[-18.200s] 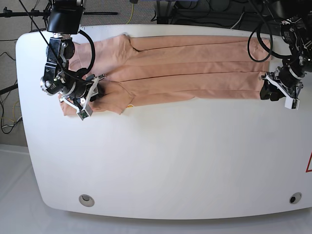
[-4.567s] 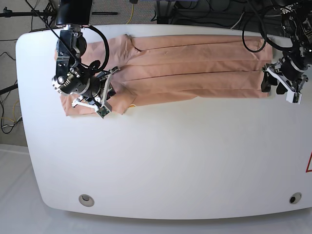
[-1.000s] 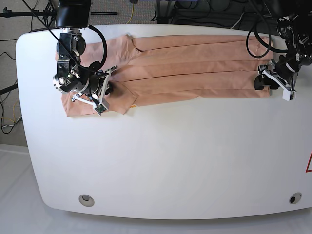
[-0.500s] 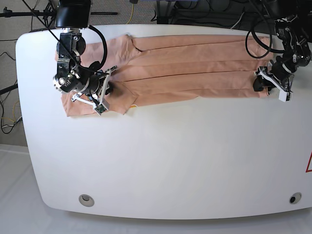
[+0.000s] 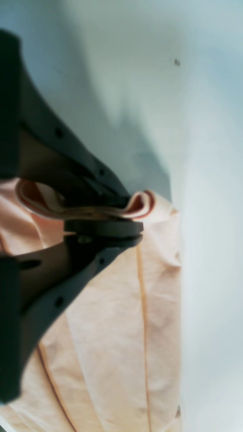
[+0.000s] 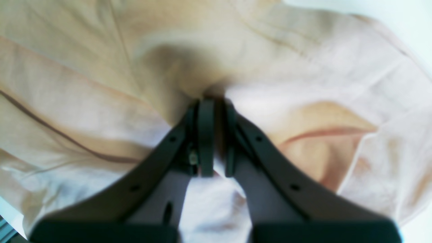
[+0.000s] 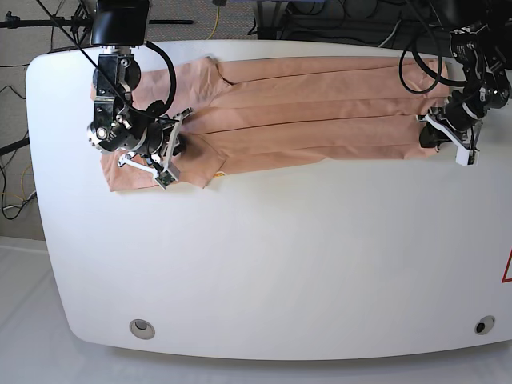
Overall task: Fold the T-shirt properly
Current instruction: 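Close the left gripper on the folded hem end of the strip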
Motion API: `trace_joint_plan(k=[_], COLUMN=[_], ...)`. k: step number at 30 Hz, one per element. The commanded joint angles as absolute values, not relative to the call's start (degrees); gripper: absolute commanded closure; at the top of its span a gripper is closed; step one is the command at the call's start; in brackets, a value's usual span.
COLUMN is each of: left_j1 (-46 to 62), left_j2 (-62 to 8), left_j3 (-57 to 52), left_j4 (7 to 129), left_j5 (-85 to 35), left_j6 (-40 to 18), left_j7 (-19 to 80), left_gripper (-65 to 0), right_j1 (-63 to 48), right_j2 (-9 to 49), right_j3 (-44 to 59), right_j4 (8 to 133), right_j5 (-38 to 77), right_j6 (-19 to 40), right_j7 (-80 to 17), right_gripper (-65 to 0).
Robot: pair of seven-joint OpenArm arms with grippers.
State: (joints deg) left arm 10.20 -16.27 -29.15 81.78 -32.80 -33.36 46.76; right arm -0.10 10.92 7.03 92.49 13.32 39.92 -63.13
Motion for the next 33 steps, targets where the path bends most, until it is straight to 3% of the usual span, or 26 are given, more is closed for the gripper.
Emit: trace_joint_plan(k=[1, 33], left_j1=[9.97, 12.61], left_j2=[-17.28, -16.39], left_j3=[-29.51, -29.55], left_j4=[85.25, 99.2], left_j5=[-33.52, -34.48], left_j6=[-33.06, -33.91], left_j7=[45.97, 51.61], left_gripper=[-0.8, 0.0], right_j1=[0.59, 0.83], right_j2=[11.11, 10.92], right_j3=[7.07, 7.04], right_j4=[93.65, 93.64], right_j5=[13.3, 13.35], right_j6=[40.0, 40.0], right_j7=[-63.1, -63.36], right_gripper=[-4.5, -3.9])
